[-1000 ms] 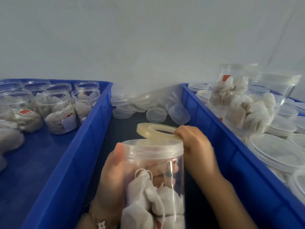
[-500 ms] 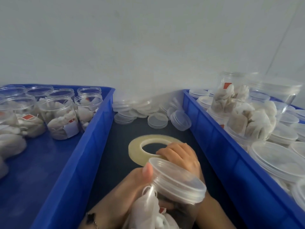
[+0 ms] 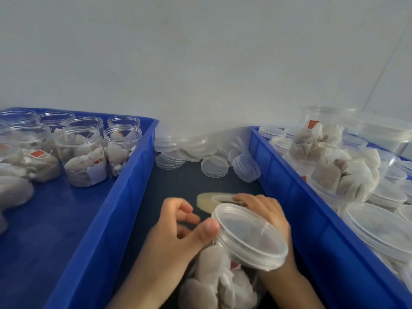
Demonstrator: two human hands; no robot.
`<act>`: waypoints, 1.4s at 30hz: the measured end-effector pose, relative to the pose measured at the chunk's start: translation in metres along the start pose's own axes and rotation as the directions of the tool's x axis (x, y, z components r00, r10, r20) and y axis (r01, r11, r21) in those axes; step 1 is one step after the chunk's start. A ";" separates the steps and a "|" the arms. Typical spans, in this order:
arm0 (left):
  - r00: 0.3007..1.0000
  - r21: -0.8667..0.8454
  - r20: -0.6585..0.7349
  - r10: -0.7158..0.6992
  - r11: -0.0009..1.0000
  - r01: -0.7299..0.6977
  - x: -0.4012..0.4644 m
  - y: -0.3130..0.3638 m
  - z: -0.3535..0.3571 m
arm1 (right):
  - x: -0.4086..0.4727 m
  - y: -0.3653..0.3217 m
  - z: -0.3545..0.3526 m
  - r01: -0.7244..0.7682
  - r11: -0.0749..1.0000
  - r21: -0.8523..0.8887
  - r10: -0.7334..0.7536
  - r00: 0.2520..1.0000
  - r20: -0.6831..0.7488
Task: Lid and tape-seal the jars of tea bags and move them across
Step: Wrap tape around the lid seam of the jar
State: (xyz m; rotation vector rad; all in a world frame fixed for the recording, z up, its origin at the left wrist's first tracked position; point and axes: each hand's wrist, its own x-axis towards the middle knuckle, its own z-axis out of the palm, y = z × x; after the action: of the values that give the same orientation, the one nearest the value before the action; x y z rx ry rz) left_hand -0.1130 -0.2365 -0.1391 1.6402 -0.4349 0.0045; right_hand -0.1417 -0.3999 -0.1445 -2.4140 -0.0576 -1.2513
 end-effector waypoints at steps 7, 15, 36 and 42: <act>0.937 -0.021 -0.273 0.216 0.973 -0.231 -0.010 0.013 0.012 | -0.003 -0.014 -0.006 -0.138 0.977 -0.160 0.141 0.990 0.006; 0.999 -0.154 -0.001 0.042 0.987 -0.042 -0.022 0.007 0.027 | -0.006 -0.015 -0.001 -0.259 0.902 -0.346 0.264 0.964 -0.035; 0.956 -0.442 0.073 -0.285 0.850 0.287 0.004 -0.016 -0.010 | 0.010 0.015 -0.017 -0.470 0.852 0.228 0.211 0.708 0.674; 0.963 -0.432 0.114 -0.243 0.861 0.269 0.005 -0.016 -0.012 | 0.007 0.009 -0.017 -0.423 0.868 0.262 0.266 0.839 0.474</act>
State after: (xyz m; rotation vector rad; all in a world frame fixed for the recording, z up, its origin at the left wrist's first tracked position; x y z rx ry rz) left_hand -0.1004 -0.2258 -0.1515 1.2329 -0.2319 -0.3218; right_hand -0.1485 -0.4155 -0.1337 -2.1951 0.0306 -0.4825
